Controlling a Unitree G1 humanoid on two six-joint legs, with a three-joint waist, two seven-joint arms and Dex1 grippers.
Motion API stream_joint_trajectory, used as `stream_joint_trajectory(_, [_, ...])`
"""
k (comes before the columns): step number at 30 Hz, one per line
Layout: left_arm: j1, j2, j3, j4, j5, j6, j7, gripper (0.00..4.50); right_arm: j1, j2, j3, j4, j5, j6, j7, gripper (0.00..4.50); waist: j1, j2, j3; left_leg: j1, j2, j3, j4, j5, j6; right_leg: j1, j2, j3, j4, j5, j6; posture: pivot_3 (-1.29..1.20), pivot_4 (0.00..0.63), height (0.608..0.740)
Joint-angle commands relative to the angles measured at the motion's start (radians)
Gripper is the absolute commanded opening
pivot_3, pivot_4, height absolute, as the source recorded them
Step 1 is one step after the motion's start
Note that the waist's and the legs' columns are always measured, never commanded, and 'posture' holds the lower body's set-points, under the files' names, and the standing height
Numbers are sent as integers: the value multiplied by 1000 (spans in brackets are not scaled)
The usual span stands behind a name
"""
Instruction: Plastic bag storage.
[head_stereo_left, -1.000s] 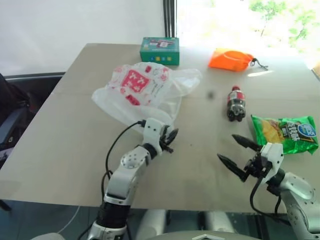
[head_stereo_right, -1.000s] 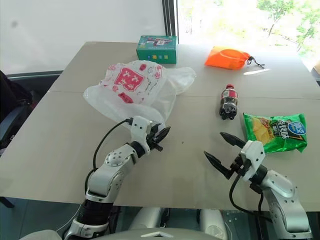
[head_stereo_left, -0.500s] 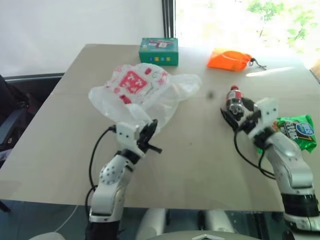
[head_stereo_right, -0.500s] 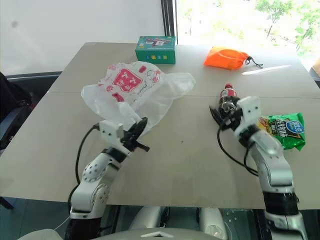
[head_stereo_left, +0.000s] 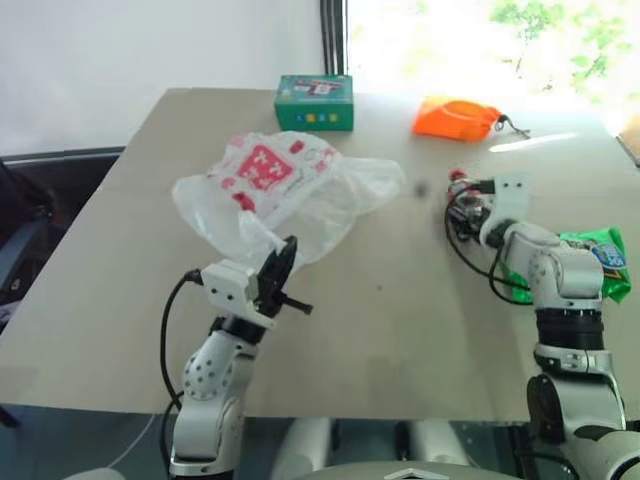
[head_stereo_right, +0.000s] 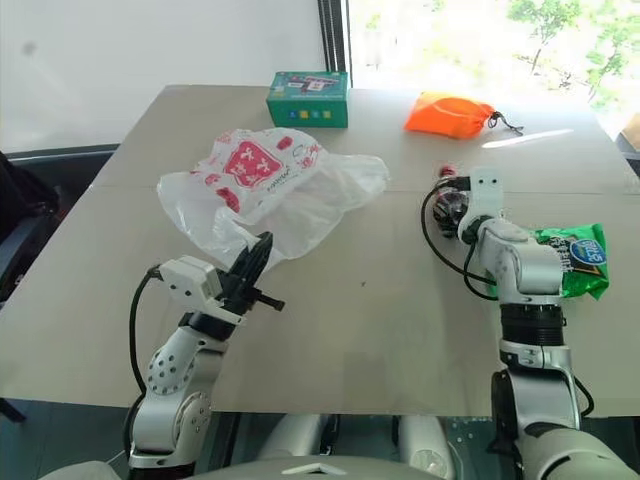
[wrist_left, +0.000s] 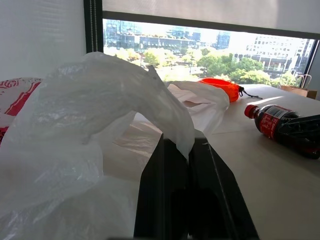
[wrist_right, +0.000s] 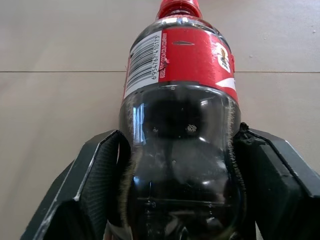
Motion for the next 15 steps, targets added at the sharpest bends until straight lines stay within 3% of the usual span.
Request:
stream_joint_trajectory(1, [3,-1,-8,-48,9,-28,14,0,-3,-28,39,15,-24,-39,48,3014,-1,0,0,0,0,0,0,0,0,0,0,0,0,0,0,0,150,740])
stream_joint_trajectory(6, [-9,4,-15,-52,5,-26,19,0,9,-61,168,-99,23,-219,329,3014,-8,1,1,0,0,1,0,0,0,-1,1,-1,1,0,0,0,150,740])
stream_joint_trajectory(10, [-24,9,-13,-50,-3,-25,15,0,24,-150,287,-220,95,-221,612,3014,-15,5,7,-1,1,1,0,0,0,-2,2,-1,1,0,0,0,150,740])
stream_joint_trajectory(15, [-38,26,-29,-33,5,-39,-9,0,-15,-160,397,-167,67,-235,713,3014,-3,4,8,-1,1,0,1,0,0,-2,1,-3,0,0,0,0,150,740])
